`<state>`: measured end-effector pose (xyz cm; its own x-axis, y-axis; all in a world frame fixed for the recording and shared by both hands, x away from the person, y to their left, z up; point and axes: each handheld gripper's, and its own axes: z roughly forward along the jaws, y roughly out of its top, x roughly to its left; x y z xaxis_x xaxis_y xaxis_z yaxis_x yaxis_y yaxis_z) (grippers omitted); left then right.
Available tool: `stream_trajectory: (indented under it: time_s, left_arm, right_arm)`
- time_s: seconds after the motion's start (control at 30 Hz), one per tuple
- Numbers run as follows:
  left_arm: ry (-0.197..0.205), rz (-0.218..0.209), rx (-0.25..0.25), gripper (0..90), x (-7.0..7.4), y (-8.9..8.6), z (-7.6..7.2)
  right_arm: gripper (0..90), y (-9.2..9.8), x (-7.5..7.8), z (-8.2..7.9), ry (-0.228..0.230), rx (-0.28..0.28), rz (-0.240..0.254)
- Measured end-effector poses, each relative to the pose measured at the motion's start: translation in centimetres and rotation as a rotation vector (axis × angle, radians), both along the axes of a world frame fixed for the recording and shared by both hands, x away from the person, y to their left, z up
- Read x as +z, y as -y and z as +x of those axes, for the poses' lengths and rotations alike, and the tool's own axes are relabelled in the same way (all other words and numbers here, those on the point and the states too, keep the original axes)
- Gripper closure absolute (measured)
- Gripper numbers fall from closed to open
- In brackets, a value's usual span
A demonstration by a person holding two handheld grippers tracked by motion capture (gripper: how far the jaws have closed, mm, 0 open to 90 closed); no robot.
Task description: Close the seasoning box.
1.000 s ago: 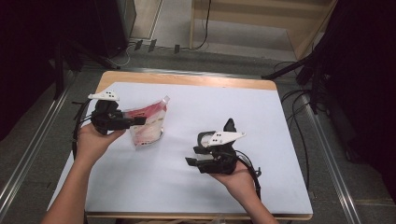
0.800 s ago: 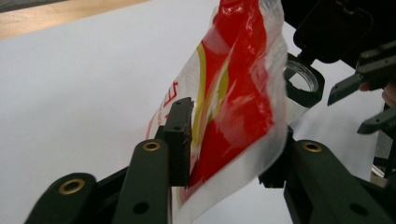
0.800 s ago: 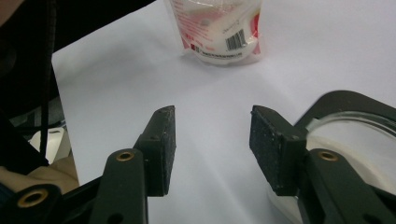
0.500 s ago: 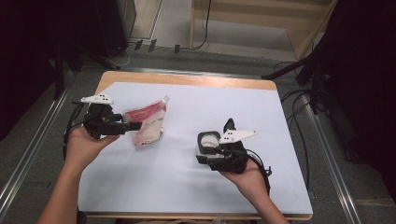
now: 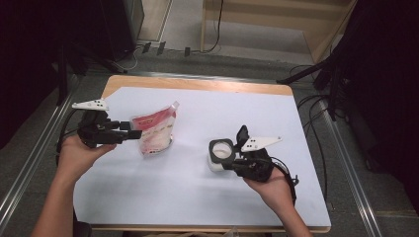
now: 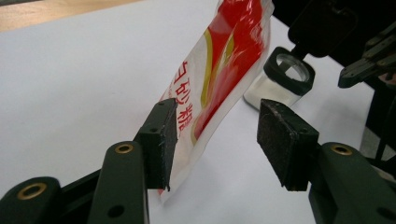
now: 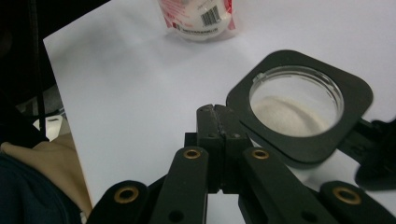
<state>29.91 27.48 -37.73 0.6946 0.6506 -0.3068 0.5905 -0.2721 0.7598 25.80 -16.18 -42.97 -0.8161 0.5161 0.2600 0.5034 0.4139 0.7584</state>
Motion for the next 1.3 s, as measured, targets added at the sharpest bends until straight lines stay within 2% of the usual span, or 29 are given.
stream_trajectory:
  time_s: [0.13,0.27,0.33,0.47,0.6,0.77,0.97,1.03,1.13,1.23,1.3]
  left_arm:
    - [0.006,0.002,0.005,48.5,0.1,-0.7,-0.2]
    - [-0.026,0.011,0.010,45.5,-0.3,-1.3,-0.4]
    - [-0.027,0.022,0.014,44.8,-0.5,-1.5,-0.4]
    - [-0.027,0.020,0.054,44.4,-0.8,-2.0,-0.3]
    - [-0.030,0.047,0.094,44.4,-1.4,-2.1,-0.2]
    - [-0.014,0.041,0.103,42.0,-1.8,-2.2,0.0]
    - [-0.028,0.011,0.084,41.9,-1.5,-2.5,-0.4]
    - [-0.026,0.022,0.083,41.5,-1.4,-2.7,-0.5]
    - [-0.030,0.020,0.083,41.4,-1.4,-3.2,-0.7]
    - [-0.034,0.024,0.105,41.0,-1.5,-3.5,-0.7]
    - [-0.030,0.041,0.126,40.9,-1.7,-3.8,-0.8]
  right_arm:
    - [90.0,1.2,0.3,0.1,-0.008,-0.019,0.004]
    - [90.0,2.4,0.6,0.4,-0.005,-0.029,0.009]
    - [90.0,2.8,0.7,0.3,0.012,-0.027,-0.006]
    - [90.0,3.9,0.8,0.5,0.004,-0.042,-0.009]
    - [90.0,4.9,0.9,0.8,0.005,-0.068,-0.001]
    - [90.0,5.6,0.8,1.2,0.000,-0.086,-0.015]
    - [90.0,6.3,0.3,1.8,-0.017,-0.120,-0.031]
    - [90.0,6.5,0.2,2.1,-0.024,-0.128,-0.013]
    - [90.0,6.7,0.1,2.3,-0.022,-0.143,-0.012]
    - [90.0,6.8,-0.1,2.8,-0.017,-0.163,-0.010]
    - [90.0,6.7,-0.2,3.2,-0.017,-0.175,0.002]
